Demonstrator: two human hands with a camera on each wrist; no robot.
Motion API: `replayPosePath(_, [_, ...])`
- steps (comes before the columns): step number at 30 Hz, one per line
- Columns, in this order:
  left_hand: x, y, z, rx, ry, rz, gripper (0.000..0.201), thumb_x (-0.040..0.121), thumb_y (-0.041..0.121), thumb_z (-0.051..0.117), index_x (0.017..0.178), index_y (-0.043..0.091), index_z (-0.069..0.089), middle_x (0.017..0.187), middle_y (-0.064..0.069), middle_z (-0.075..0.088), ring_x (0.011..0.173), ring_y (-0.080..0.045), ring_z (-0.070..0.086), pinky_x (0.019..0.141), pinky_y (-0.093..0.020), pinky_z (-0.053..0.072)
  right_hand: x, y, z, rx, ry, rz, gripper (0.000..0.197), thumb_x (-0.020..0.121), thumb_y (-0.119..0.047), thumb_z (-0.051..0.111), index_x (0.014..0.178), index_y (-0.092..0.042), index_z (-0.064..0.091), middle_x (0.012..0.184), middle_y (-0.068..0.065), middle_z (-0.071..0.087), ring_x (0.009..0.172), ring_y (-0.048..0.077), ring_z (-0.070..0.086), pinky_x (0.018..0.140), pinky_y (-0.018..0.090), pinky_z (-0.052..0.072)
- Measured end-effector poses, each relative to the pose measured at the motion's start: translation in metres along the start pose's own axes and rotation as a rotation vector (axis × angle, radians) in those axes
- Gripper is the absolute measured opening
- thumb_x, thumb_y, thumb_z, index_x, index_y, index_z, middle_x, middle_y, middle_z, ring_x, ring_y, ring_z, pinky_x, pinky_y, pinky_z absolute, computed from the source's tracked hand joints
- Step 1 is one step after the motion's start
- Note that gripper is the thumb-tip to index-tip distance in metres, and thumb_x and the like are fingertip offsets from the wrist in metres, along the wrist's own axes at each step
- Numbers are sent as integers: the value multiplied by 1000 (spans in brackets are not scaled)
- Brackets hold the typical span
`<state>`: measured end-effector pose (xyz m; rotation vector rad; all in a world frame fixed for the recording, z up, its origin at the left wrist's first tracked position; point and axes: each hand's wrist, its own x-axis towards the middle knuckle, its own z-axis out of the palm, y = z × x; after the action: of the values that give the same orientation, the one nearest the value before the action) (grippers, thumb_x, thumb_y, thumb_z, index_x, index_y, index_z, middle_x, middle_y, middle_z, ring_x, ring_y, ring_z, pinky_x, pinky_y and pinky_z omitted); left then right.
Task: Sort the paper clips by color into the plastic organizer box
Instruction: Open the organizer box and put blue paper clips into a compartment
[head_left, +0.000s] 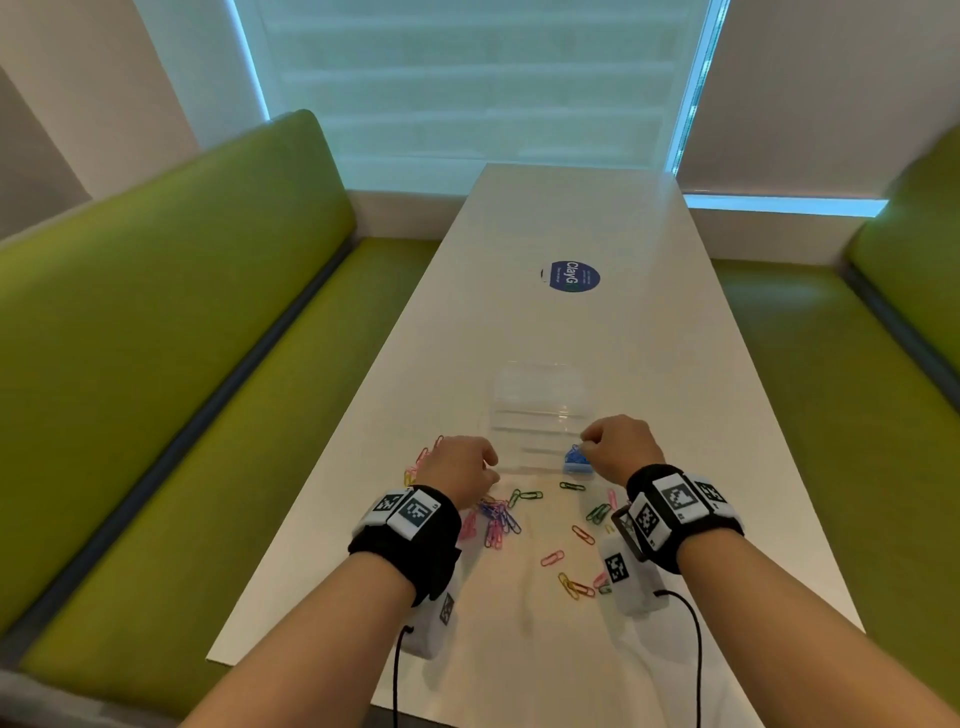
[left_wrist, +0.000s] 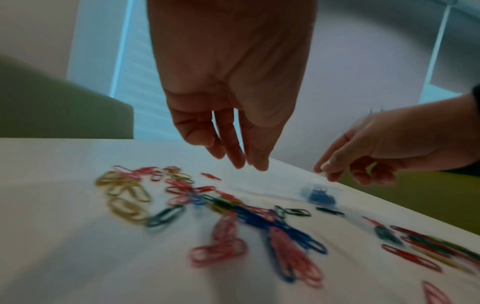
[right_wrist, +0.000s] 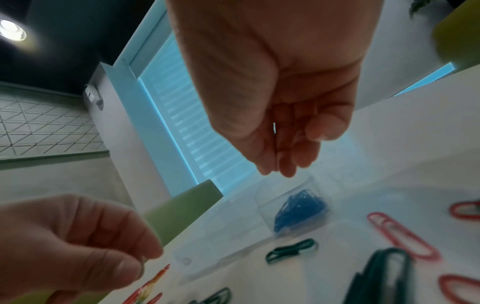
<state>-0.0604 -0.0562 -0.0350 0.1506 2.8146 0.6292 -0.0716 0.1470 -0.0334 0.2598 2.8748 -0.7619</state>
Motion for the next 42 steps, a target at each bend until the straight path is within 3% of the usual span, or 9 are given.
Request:
replayPosePath(6, [-6,-23,-11,51,0,-56,26,91,19,55,116,21,63,124,-1,61,114,-19,57,95,-32,47,-9,-18,7,27,15,-76,23,90,-17,56,109,-15,69,116,3,66,107,19,60,95,32,49])
replayPosePath(10, [-9,-25,-6,52,-35,-44,22,89,19,58,108,23,68,118,0,63,108,-18,59,91,-29,48,-25,-36,21,-13,-162,-190,17,86,-18,64,102,-19,71,109,-1,67,89,8,58,88,23,50])
replayPosePath(16, [-15,-22,6,44,-33,26,21,87,17,61,104,22,72,114,0,64,107,-14,60,91,-27,49,-45,-49,46,-227,-376,-298,46,87,-2,50,120,-31,64,121,1,64,83,8,49,72,21,43])
replayPosePath(19, [-17,-22,12,48,-61,54,23,86,18,61,106,23,71,115,-5,62,112,-16,55,91,-28,49,-49,-46,53,-301,-399,-292,53,90,-1,44,126,-37,58,124,2,61,85,14,52,70,21,37])
replayPosePath(24, [-25,-18,20,129,-57,131,26,89,26,59,113,26,69,115,-4,61,121,-19,41,97,-36,46,-50,-34,57,-219,-392,-194,53,90,-1,46,128,-37,55,131,1,57,65,9,61,62,20,51])
replayPosePath(29, [-31,-16,25,182,-73,141,30,90,33,57,117,28,67,119,-2,60,127,-19,37,97,-35,44,-55,-27,53,-261,-382,-215,59,88,0,44,131,-39,51,137,1,53,109,18,58,83,24,47])
replayPosePath(33, [-32,-17,23,205,-49,140,25,89,30,59,109,23,72,115,-1,62,127,-20,37,94,-33,46,-58,-21,46,-265,-365,-189,56,89,0,43,130,-36,54,140,-4,51,112,16,57,89,24,47])
replayPosePath(36, [-34,-20,22,208,-19,125,23,88,24,58,105,21,73,111,-2,62,126,-21,39,92,-34,48,-61,-17,42,-242,-321,-175,52,89,-3,42,125,-37,58,137,-5,54,99,14,59,81,25,50])
replayPosePath(42, [-36,-14,28,100,-40,144,29,89,27,60,117,27,66,117,0,61,126,-17,38,99,-34,43,-68,-17,42,-234,-303,-193,47,90,-4,46,124,-34,60,136,-4,55,111,14,58,90,25,49])
